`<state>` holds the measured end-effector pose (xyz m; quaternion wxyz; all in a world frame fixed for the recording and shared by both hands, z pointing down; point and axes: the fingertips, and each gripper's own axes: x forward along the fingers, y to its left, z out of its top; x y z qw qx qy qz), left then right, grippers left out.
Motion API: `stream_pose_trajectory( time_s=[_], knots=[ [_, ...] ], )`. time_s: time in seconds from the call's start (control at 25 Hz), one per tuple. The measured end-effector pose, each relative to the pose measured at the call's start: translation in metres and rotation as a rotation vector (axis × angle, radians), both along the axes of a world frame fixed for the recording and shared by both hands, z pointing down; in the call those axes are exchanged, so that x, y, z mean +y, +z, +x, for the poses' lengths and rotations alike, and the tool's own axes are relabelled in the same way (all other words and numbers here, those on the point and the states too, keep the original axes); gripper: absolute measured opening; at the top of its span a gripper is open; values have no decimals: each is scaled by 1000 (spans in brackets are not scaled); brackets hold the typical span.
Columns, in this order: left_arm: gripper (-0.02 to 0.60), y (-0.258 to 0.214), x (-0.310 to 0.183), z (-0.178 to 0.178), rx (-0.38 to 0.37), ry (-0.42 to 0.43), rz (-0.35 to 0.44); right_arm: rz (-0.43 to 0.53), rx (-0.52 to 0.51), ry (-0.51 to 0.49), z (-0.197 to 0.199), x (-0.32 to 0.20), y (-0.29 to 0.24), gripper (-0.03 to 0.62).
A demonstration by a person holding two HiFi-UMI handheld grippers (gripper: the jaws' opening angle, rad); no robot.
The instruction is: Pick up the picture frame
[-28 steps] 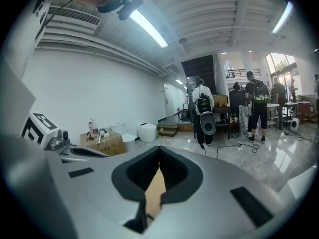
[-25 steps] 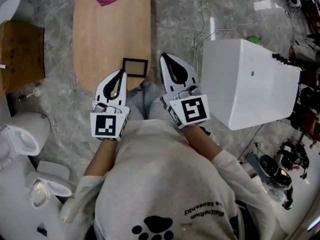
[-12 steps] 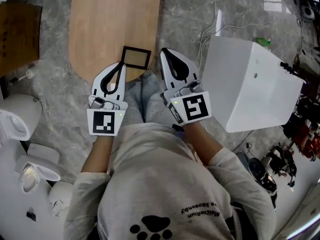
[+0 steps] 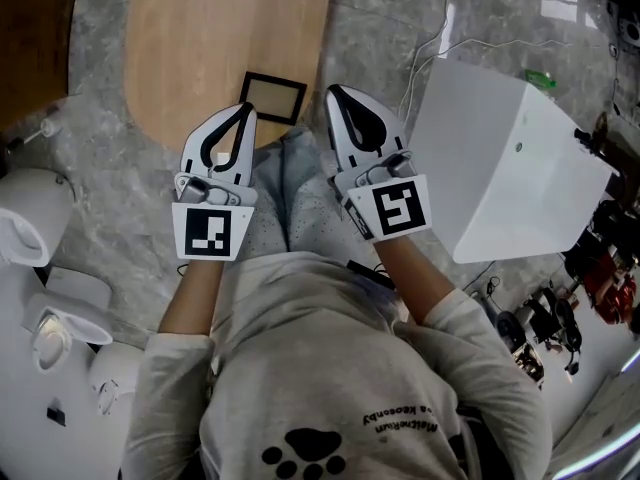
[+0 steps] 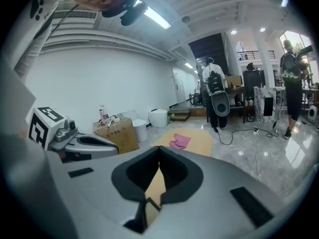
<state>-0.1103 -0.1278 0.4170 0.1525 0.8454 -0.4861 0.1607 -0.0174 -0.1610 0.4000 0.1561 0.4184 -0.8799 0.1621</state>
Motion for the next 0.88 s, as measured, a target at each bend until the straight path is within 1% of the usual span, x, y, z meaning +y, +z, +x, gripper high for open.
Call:
stream_pose_trajectory(
  time_s=[0.12, 0.28, 0.48, 0.76, 0.88],
  knots=[
    [8, 13, 1, 6, -3, 9, -8, -11, 1, -8, 0, 1, 13, 8],
    [8, 27, 4, 13, 18, 16, -25, -24, 2, -23, -4, 3, 28, 8],
    [8, 46, 8, 18, -4, 41, -39, -39, 4, -42, -7, 4, 49, 8],
    [9, 73, 8, 13, -10, 31, -56, -60, 7, -60, -12, 6, 81, 8],
    [8, 84, 7, 12, -28, 44, -55, -71, 10, -63, -14, 6, 95, 8]
  ],
)
